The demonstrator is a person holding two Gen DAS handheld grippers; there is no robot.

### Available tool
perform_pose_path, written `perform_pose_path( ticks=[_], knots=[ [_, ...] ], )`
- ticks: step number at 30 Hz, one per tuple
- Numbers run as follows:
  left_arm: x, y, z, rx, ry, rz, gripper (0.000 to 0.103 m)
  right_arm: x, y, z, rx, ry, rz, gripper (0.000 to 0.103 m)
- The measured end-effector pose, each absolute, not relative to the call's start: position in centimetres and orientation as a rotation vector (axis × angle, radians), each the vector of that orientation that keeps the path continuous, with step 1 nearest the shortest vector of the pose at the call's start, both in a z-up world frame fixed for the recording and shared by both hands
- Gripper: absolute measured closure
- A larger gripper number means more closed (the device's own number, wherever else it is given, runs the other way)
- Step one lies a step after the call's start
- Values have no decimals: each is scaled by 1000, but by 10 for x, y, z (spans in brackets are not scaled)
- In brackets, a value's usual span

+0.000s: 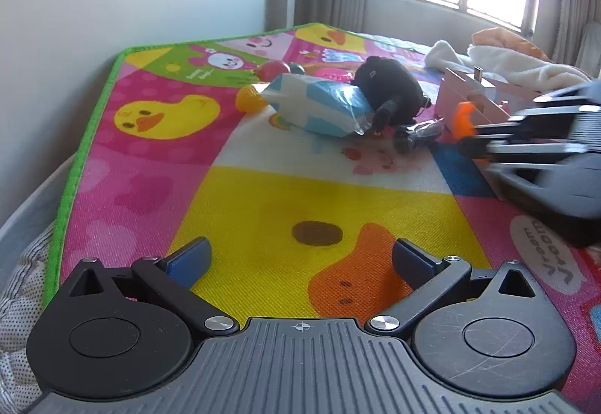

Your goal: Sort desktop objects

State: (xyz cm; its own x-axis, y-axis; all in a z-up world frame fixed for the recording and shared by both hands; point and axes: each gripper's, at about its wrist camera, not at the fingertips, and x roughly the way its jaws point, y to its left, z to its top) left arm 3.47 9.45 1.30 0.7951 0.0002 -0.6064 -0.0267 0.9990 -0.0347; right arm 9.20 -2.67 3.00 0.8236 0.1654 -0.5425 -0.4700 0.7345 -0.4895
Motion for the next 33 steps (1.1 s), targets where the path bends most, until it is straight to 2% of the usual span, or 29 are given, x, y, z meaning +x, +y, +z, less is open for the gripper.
perform_pose_path(
  ticks=[7, 8, 9, 10, 13, 16, 17, 18, 19, 21, 25, 28, 29, 31, 33],
  knots=[
    [60, 65, 33, 25, 615, -89, 2, 1, -118, 58, -523, 506, 329, 98],
    [69, 55, 37, 58, 594, -113, 8, -5, -134, 55, -502, 525, 302, 98],
    [80, 45, 40, 95, 580, -143, 29, -10, -149, 53, -474, 542, 277, 98],
    [93, 34, 41, 133, 582, -170, 39, -14, -163, 50, -440, 557, 251, 98],
    [127, 8, 39, 195, 586, -200, 33, -23, -197, 46, -352, 590, 178, 98],
    [153, -10, 30, 233, 615, -189, 34, -31, -218, 43, -270, 592, 142, 94],
    [160, -14, 26, 241, 638, -176, 37, -33, -222, 40, -252, 597, 132, 92],
    [163, -17, 24, 249, 653, -150, 47, -34, -225, 36, -237, 606, 123, 91],
    [165, -18, 23, 258, 663, -130, 62, -34, -226, 32, -227, 615, 118, 90],
    [162, -13, 23, 249, 681, -132, 68, -39, -231, 29, -211, 621, 111, 87],
    [141, 3, 32, 235, 687, -144, 73, -48, -239, 32, -170, 589, 100, 52],
    [108, 14, 40, 190, 694, -196, 73, -37, -248, 46, -84, 564, 106, 36],
    [93, 16, 42, 174, 696, -228, 73, -30, -254, 51, -49, 550, 108, 26],
    [61, 18, 43, 141, 709, -290, 73, -7, -266, 60, 25, 542, 105, 15],
    [36, 16, 42, 98, 741, -345, 72, 24, -279, 64, 102, 555, 85, 15]
  ],
)
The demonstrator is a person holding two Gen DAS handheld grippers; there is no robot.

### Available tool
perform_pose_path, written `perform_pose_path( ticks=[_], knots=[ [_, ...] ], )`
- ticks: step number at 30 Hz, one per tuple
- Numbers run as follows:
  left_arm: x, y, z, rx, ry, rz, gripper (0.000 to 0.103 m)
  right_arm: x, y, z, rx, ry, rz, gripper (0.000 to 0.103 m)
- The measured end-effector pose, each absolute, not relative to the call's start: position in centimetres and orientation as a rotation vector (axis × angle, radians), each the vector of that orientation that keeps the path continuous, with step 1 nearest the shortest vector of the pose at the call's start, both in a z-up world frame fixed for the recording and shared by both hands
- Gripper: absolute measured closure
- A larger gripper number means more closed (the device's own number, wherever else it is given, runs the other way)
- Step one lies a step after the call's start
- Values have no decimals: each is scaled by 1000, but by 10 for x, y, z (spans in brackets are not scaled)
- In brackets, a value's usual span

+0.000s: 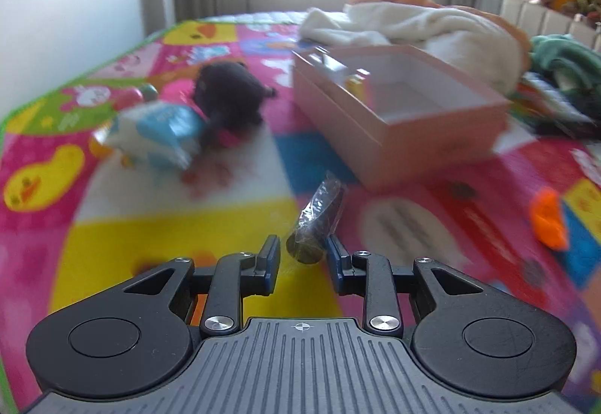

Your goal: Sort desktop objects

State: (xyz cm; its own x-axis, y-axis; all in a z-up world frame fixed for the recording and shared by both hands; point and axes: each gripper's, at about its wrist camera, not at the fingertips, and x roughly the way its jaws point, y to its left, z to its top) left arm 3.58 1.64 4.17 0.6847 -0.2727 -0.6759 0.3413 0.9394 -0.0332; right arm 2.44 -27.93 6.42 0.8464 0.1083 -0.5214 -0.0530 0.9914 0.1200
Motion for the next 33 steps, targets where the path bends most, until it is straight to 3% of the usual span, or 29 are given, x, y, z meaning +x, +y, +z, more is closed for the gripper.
perform_pose_path(
  ticks=[5, 8, 10, 18, 26, 28, 32, 33],
  knots=[
    [-3, -1, 38, 58, 760, -437, 63, 104, -288, 58, 252, 631, 76, 15],
    [-10, -12, 39, 115, 744, -443, 46, 127, -267, 52, 225, 659, 59, 9],
    [-12, -13, 37, 132, 741, -435, 32, 124, -253, 55, 197, 653, 93, 9],
    [-7, -3, 34, 105, 734, -369, 11, 35, -232, 65, -17, 536, 178, 10],
    [0, -19, 39, 93, 694, -400, 12, -42, -242, 29, -94, 590, 89, 9],
    [4, -30, 37, 122, 684, -372, 28, -45, -245, 18, -65, 608, 47, 9],
    [16, -39, 31, 147, 712, -356, 37, -46, -244, 5, -36, 625, -4, 8],
    [17, -40, 30, 154, 719, -352, 49, -47, -242, 3, -43, 622, -11, 7]
  ],
)
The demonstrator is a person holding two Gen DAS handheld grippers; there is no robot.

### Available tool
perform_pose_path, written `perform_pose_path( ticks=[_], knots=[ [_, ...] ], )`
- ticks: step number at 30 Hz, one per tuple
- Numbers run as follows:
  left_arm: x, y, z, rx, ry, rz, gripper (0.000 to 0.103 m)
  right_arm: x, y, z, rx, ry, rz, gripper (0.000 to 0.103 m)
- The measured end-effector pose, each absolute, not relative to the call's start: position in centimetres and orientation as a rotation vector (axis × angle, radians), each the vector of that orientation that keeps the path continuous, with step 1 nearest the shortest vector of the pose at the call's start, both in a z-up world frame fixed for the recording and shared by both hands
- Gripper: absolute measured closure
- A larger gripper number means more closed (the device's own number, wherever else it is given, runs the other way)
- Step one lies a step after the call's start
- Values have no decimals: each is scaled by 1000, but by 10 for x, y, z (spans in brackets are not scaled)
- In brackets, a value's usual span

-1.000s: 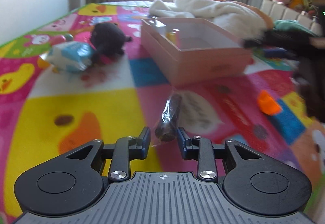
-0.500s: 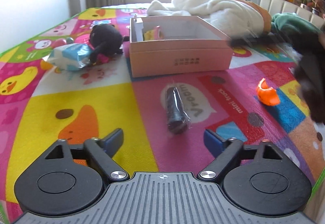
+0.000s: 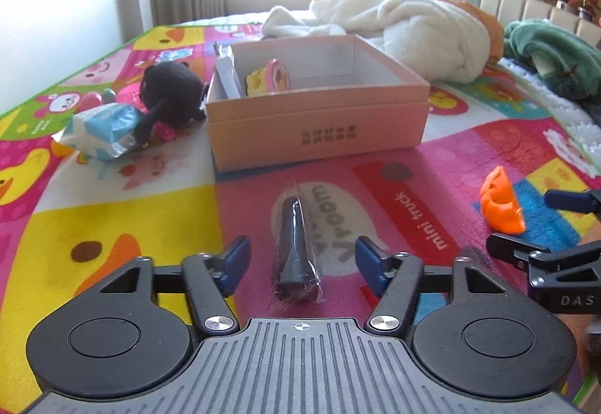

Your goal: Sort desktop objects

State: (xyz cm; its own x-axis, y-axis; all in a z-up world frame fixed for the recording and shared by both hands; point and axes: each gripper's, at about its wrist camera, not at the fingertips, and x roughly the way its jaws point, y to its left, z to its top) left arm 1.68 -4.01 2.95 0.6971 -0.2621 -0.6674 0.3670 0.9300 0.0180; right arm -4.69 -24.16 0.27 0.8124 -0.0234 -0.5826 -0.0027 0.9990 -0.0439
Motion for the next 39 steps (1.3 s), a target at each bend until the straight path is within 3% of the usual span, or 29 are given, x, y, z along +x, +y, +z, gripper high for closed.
perform_pose_path(
  ticks=[1, 2, 8, 11, 13, 15, 22, 23, 26, 30, 32, 39],
  knots=[
    [17, -40, 28, 156, 730, -354, 66, -47, -240, 1, -52, 623, -20, 3],
    [16, -38, 28, 148, 735, -363, 71, -47, -239, 0, -54, 626, -27, 1],
    [-1, -31, 30, 115, 740, -493, 73, -33, -254, -3, 57, 720, -4, 0],
    [-11, -28, 28, 131, 729, -523, 64, -28, -265, 0, 114, 770, 32, 0],
    [-12, -22, 27, 133, 717, -485, 26, -23, -264, 5, 95, 808, 49, 0],
    [-9, -8, 28, 99, 696, -427, 5, -18, -260, 18, 67, 823, 87, 0],
    [7, 42, 20, -90, 694, -373, 0, 8, -215, 100, -79, 505, 112, 0],
    [7, 45, 16, -109, 688, -380, 0, 21, -205, 108, -101, 491, 122, 6],
    [-3, 47, 6, -98, 606, -380, 0, 71, -172, 123, -137, 517, 191, 32],
    [-7, 42, 6, -66, 579, -375, 0, 146, -124, 124, -104, 579, 229, 38],
    [-5, 47, 5, -97, 582, -384, 0, 183, -104, 118, -102, 608, 214, 49],
    [-5, 51, 2, -131, 568, -396, 0, 241, -96, 84, -187, 720, 76, 55]
  ],
)
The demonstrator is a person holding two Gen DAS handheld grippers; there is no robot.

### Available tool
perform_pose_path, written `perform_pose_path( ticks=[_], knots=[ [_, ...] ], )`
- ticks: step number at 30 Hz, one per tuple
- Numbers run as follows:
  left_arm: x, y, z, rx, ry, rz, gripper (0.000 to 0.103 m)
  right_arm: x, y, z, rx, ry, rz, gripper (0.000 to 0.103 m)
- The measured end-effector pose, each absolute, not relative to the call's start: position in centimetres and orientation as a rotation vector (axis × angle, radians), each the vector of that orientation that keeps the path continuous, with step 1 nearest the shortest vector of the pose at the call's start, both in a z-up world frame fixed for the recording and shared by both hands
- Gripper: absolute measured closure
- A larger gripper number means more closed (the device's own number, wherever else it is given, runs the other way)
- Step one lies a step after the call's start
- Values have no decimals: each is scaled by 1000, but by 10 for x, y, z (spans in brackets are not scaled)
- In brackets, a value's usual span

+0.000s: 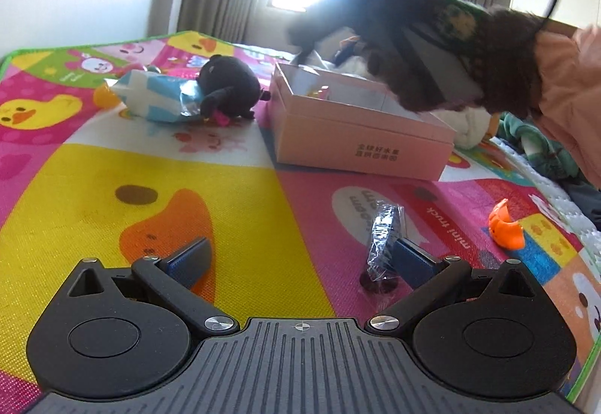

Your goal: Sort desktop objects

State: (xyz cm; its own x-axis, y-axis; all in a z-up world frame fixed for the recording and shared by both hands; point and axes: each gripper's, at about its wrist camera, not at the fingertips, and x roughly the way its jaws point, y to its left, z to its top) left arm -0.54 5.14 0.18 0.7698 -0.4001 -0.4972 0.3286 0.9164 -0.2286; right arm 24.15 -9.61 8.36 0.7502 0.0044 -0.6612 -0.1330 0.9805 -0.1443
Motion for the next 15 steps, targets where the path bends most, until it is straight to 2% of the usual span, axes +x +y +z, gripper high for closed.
perform_pose_path(
  ticks=[7, 11, 15],
  knots=[
    [-5, 51, 2, -135, 570, -396, 0, 155, -168, 107, -212, 575, -29, 54],
    [-6, 49, 2, -120, 572, -388, 0, 81, -206, 104, -160, 596, 20, 40],
    [-8, 41, 7, -76, 567, -371, 0, 19, -223, 77, -124, 643, 28, 39]
  ],
)
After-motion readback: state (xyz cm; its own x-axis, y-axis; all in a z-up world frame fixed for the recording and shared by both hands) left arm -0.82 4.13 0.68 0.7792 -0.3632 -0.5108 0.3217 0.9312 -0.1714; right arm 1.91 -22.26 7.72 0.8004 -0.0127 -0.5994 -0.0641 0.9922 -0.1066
